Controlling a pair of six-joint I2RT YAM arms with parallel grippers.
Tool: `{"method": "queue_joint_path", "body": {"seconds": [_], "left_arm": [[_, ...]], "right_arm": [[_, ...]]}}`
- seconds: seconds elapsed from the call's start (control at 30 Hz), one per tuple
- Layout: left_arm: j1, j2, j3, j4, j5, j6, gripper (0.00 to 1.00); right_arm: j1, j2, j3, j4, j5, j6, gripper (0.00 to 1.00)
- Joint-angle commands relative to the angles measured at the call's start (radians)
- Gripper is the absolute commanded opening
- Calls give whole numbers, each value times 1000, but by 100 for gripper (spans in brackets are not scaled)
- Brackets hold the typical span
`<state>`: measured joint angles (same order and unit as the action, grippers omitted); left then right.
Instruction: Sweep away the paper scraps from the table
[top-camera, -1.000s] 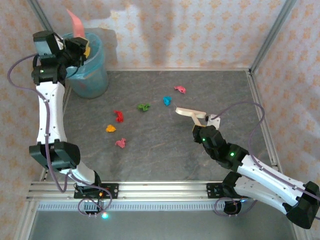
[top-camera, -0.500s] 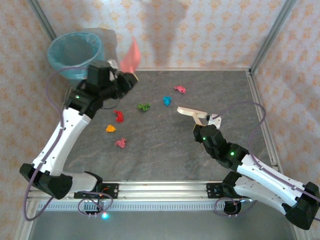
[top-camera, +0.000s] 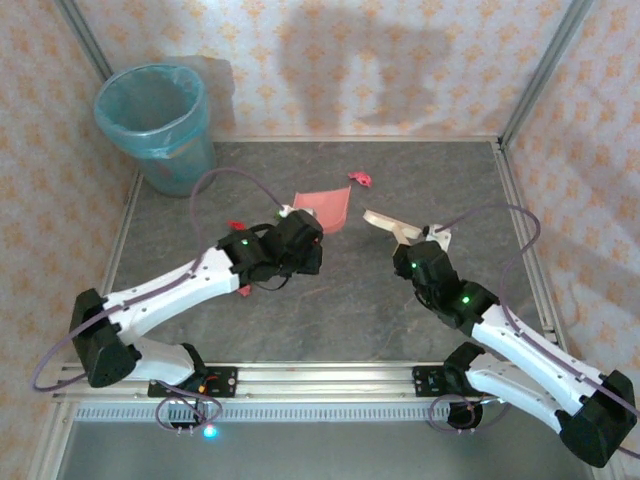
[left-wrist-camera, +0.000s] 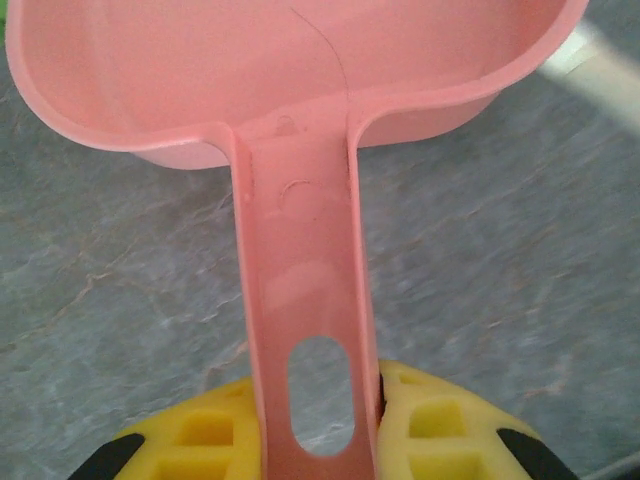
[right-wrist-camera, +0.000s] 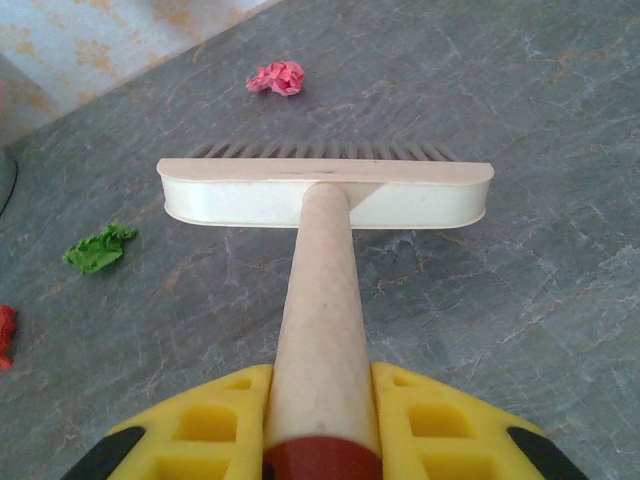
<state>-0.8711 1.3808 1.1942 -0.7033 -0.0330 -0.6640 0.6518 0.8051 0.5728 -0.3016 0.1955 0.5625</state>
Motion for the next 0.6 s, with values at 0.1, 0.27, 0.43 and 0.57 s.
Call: {"method": "queue_joint_path", "body": {"seconds": [0.1, 0.27, 0.43, 0.57], "left_arm": [[-34, 90, -66, 33, -113, 71, 0], [-57, 142, -106, 90, -121, 102, 0], [-60, 133, -144, 106, -127, 116, 0], [-59, 124, -148, 75, -146, 119, 0]], "right_arm": [[-52, 2, -16, 59, -69, 43, 0], [-65, 21, -12, 60, -74, 60, 0], [-67, 47, 4, 47, -65, 67, 0], [-67, 63, 18, 34, -56, 73, 0]]}}
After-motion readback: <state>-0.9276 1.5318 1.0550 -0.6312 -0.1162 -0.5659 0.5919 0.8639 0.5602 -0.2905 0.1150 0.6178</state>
